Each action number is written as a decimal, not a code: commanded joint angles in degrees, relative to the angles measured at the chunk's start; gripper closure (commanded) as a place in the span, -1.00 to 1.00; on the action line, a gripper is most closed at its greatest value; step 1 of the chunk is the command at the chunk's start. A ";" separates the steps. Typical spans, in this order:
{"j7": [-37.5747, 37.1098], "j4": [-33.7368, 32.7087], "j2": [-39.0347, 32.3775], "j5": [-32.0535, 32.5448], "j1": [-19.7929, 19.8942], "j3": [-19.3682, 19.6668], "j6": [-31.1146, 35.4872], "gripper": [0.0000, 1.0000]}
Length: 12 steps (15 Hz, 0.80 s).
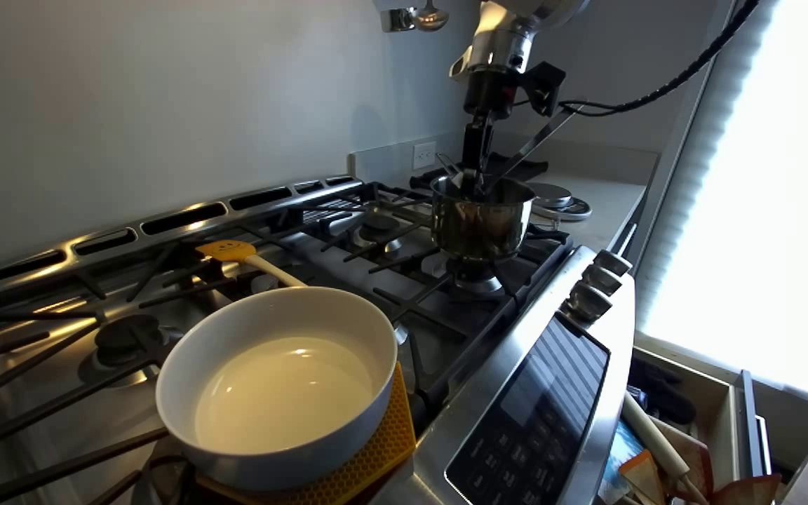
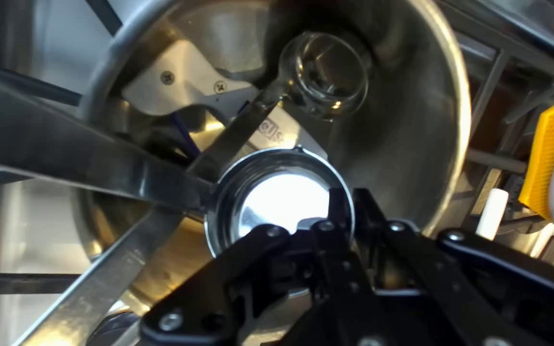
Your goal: Pick up the silver spoon and put it in the silver pot
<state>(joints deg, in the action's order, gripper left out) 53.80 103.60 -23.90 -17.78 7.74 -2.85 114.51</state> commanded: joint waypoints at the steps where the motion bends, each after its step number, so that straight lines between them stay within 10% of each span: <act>1: 0.36 -5.82 -3.92 -0.60 0.89 -1.07 -6.98 0.29; 10: 5.80 2.86 8.97 -6.66 4.05 -0.30 1.04 -0.99; 12: 8.93 8.21 14.41 -12.44 6.01 0.84 3.89 -1.00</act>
<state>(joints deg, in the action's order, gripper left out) 57.57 101.19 -18.84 -23.29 10.55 -2.97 113.43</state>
